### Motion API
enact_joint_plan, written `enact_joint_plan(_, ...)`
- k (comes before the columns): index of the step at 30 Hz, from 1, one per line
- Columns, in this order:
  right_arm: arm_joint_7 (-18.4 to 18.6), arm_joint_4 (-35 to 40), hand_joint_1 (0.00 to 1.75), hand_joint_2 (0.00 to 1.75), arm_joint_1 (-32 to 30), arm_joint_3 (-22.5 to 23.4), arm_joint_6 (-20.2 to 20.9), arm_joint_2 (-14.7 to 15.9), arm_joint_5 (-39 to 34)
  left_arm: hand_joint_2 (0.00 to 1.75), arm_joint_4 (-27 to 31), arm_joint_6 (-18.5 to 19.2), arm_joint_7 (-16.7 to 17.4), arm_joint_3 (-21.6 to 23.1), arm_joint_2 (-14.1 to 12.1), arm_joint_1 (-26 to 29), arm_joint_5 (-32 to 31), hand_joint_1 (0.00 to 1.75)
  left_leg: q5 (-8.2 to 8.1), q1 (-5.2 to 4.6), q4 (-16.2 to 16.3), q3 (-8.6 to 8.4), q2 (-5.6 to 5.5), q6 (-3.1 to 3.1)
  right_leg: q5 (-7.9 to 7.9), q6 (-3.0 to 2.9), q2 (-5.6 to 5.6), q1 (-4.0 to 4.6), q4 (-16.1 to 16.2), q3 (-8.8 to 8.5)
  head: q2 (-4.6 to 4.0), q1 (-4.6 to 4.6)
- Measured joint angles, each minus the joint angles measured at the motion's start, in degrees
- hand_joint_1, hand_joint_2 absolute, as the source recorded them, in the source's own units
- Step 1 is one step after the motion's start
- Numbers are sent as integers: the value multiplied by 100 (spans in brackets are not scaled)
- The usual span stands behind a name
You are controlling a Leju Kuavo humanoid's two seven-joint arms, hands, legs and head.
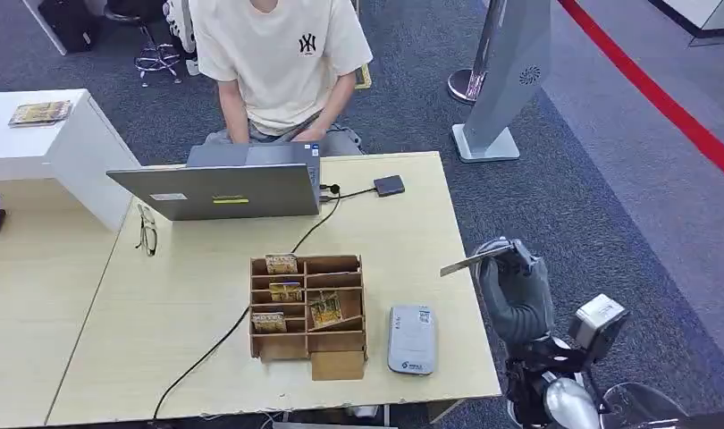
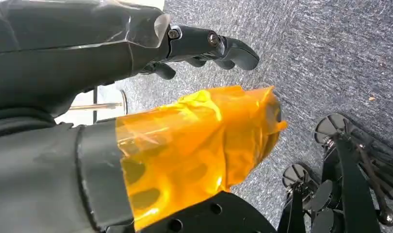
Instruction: Pass the card to the sensor for recognition and then transmit it.
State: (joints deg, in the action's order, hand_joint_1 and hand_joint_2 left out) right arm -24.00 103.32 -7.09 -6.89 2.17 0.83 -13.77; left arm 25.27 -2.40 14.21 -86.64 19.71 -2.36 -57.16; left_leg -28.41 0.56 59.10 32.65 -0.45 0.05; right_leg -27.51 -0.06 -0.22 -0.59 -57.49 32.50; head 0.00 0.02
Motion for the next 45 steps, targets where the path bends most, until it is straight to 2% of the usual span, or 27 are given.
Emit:
enact_joint_plan(6,37,-15,175,175,44,-20,-153,-31,304,0,0,-7,0,0,0,0,-13,0,0,0,0,4,0,0,0,0,0,0,0,0,0,0)
enact_joint_plan(10,79,-169,175,175,356,-225,-221,-31,687,0,0,61,0,2,-2,0,-136,0,0,1,-1,3,14,0,1,0,8,1,-1,0,0,0)
enact_joint_plan(14,191,-567,175,175,1013,-663,-276,-31,1135,0,0,155,0,9,-33,-1,-314,0,5,2,-1,-2,26,-2,7,-5,21,2,-3,0,0,0)
enact_joint_plan(18,368,-1177,175,175,1828,-1076,-234,-33,1213,0,0,190,0,13,-55,-1,-457,0,14,3,-1,-4,24,-8,15,-5,20,3,-3,0,0,0)
enact_joint_plan(25,768,-2541,175,175,3223,-1335,-516,-53,1550,0,-55,249,-52,81,-166,1,-737,0,18,2,0,-2,21,-6,22,-1,18,2,-4,0,0,2)
enact_joint_plan(30,1028,-3756,175,175,4151,-1353,-999,-116,2326,0,-138,278,-52,144,-289,0,-881,0,20,2,1,-2,19,-4,23,0,17,2,-4,1,0,0)
enact_joint_plan(34,1187,-4554,175,175,4624,-1396,-1381,-190,2967,0,-175,299,-48,194,-350,0,-951,0,20,2,1,-1,19,-4,23,0,17,2,-5,2,0,0)
enact_joint_plan(41,1506,-5584,175,175,5092,-1606,-2343,-302,4344,0,-192,308,87,277,-396,-6,-1036,0,20,2,1,1,14,-4,22,0,13,2,-4,3,0,0)
enact_joint_plan(45,1561,-5945,175,175,5158,-1635,-2695,-343,4837,0,-192,306,133,315,-398,-8,-1040,0,20,2,1,1,13,-4,22,0,12,2,-4,3,0,0)
